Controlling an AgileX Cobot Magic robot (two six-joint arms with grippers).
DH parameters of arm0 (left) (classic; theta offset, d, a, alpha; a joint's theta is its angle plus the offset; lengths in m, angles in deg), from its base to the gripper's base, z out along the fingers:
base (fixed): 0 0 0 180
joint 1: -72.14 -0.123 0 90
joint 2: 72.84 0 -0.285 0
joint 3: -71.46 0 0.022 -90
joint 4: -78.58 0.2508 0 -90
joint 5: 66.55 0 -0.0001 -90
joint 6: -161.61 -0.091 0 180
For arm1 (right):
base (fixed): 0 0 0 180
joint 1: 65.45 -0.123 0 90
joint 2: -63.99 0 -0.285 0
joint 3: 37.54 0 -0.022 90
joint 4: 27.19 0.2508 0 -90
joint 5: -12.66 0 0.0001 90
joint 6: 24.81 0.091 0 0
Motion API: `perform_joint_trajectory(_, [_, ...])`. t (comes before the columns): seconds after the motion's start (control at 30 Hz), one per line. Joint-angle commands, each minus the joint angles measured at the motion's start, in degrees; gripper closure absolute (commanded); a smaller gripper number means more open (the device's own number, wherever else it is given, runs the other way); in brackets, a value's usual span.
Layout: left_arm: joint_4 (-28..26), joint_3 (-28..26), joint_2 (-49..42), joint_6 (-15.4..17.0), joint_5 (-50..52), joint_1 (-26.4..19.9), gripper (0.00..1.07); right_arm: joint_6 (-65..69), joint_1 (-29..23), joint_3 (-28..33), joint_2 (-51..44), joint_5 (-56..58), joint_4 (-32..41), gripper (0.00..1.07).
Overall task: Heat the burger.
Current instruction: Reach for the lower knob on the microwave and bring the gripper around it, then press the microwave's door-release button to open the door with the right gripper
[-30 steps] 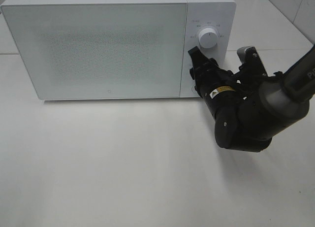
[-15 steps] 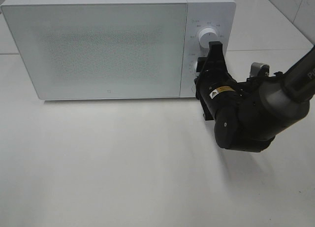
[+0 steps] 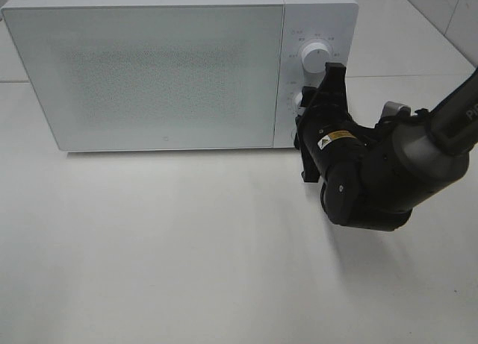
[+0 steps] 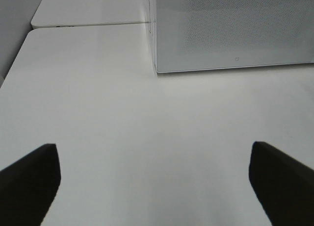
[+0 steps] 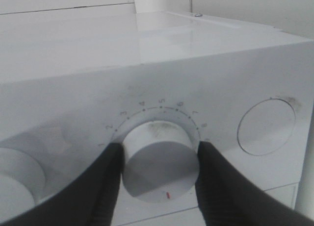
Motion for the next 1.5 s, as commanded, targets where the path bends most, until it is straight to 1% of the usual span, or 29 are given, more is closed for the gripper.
perform_joint_trajectory(0.03, [-0.34, 0.29, -1.03, 0.17, 0.23, -0.29, 0.07, 0.46, -0.63, -2.69, -1.03, -12.72, -8.48, 1.07])
perform_joint_trajectory(0.2, [-0.34, 0.29, -1.03, 0.17, 0.23, -0.29, 0.07, 0.46, -0.63, -2.69, -1.03, -12.72, -7.10, 1.07])
perform_joint_trajectory(0.27, [-0.34, 0.29, -1.03, 0.17, 0.23, -0.29, 0.07, 0.46, -0.63, -2.69, -1.03, -12.72, -6.47, 1.04])
perform_joint_trajectory(0.37, [-0.34, 0.29, -1.03, 0.17, 0.23, -0.29, 0.07, 0.46, -0.63, -2.69, -1.03, -12.72, -5.61, 1.03])
perform_joint_trajectory(0.43, [-0.34, 0.29, -1.03, 0.17, 0.23, -0.29, 0.07, -0.23, -0.63, -2.69, -1.03, -12.61, -4.70, 0.98])
perform_joint_trajectory(0.5, [-0.34, 0.29, -1.03, 0.17, 0.23, -0.29, 0.07, -0.69, -0.63, -2.69, -1.03, -12.72, -4.41, 0.96])
perform_joint_trajectory(0.53, [-0.34, 0.29, -1.03, 0.17, 0.23, -0.29, 0.07, -1.26, -0.63, -2.69, -1.03, -12.72, -3.67, 0.92])
perform_joint_trajectory(0.6, [-0.34, 0.29, -1.03, 0.17, 0.23, -0.29, 0.07, -1.32, -0.63, -2.69, -1.03, -12.61, -3.32, 0.90])
perform_joint_trajectory(0.63, [-0.34, 0.29, -1.03, 0.17, 0.23, -0.29, 0.07, -1.72, -0.63, -2.69, -1.03, -12.38, -2.41, 0.84])
perform_joint_trajectory(0.67, [-0.34, 0.29, -1.03, 0.17, 0.23, -0.29, 0.07, -1.72, -0.63, -2.69, -1.03, -12.38, -2.41, 0.84])
perform_joint_trajectory(0.7, [-0.34, 0.29, -1.03, 0.17, 0.23, -0.29, 0.07, -2.64, -0.63, -2.69, -1.03, -12.26, -1.32, 0.77])
perform_joint_trajectory(0.73, [-0.34, 0.29, -1.03, 0.17, 0.23, -0.29, 0.07, -2.64, -0.63, -2.69, -1.03, -12.26, -1.32, 0.77])
perform_joint_trajectory(0.77, [-0.34, 0.29, -1.03, 0.17, 0.23, -0.29, 0.07, -2.86, -0.63, -2.69, -1.03, -12.20, -0.74, 0.73])
perform_joint_trajectory(0.8, [-0.34, 0.29, -1.03, 0.17, 0.23, -0.29, 0.07, -3.32, -0.63, -2.69, -1.03, -12.03, -0.11, 0.66])
perform_joint_trajectory(0.83, [-0.34, 0.29, -1.03, 0.17, 0.23, -0.29, 0.07, -3.32, -0.63, -2.69, -1.03, -12.03, -0.11, 0.66])
perform_joint_trajectory(0.87, [-0.34, 0.29, -1.03, 0.17, 0.23, -0.29, 0.07, -4.13, -0.63, -2.69, -1.03, -12.03, 0.11, 0.64])
perform_joint_trajectory(0.9, [-0.34, 0.29, -1.03, 0.17, 0.23, -0.29, 0.07, -5.67, -0.63, -2.69, -1.03, -11.86, 1.32, 0.58])
perform_joint_trajectory(0.93, [-0.34, 0.29, -1.03, 0.17, 0.23, -0.29, 0.07, -5.67, -0.63, -2.69, -1.03, -11.86, 1.32, 0.58])
perform_joint_trajectory(0.97, [-0.34, 0.29, -1.03, 0.17, 0.23, -0.29, 0.07, -6.59, -0.63, -2.69, -1.03, -11.06, 2.29, 0.52])
perform_joint_trajectory(1.0, [-0.34, 0.29, -1.03, 0.17, 0.23, -0.29, 0.07, -6.59, -0.63, -2.69, -1.03, -11.06, 2.29, 0.52])
perform_joint_trajectory(1.07, [-0.34, 0.29, -1.03, 0.17, 0.23, -0.29, 0.07, -6.88, -0.63, -2.69, -1.03, -7.79, 2.46, 0.45])
perform_joint_trajectory(1.1, [-0.34, 0.29, -1.03, 0.17, 0.23, -0.29, 0.07, -6.88, -0.63, -2.69, -1.03, -7.79, 2.46, 0.45])
perform_joint_trajectory(1.17, [-0.34, 0.29, -1.03, 0.17, 0.23, -0.29, 0.07, -7.33, -0.63, -2.64, -1.03, -4.47, 2.46, 0.39])
perform_joint_trajectory(1.23, [-0.34, 0.29, -1.03, 0.17, 0.23, -0.29, 0.07, -7.96, -0.69, -2.41, -1.03, -2.92, 2.46, 0.37])
perform_joint_trajectory(1.33, [-0.34, 0.29, -1.03, 0.17, 0.23, -0.29, 0.07, -8.42, -0.86, -2.06, -1.20, -2.18, 2.23, 0.37])
perform_joint_trajectory(1.4, [-0.34, 0.29, -1.03, 0.17, 0.23, -0.29, 0.07, -9.05, -0.86, -0.23, -1.95, 1.26, 0.40, 0.37])
perform_joint_trajectory(1.47, [-0.34, 0.29, -1.03, 0.17, 0.23, -0.29, 0.07, -9.51, -0.86, 0.52, -2.41, 2.41, -0.40, 0.37])
perform_joint_trajectory(1.5, [-0.34, 0.29, -1.03, 0.17, 0.23, -0.29, 0.07, -10.71, -0.86, 2.01, -3.38, 4.47, -1.32, 0.37])
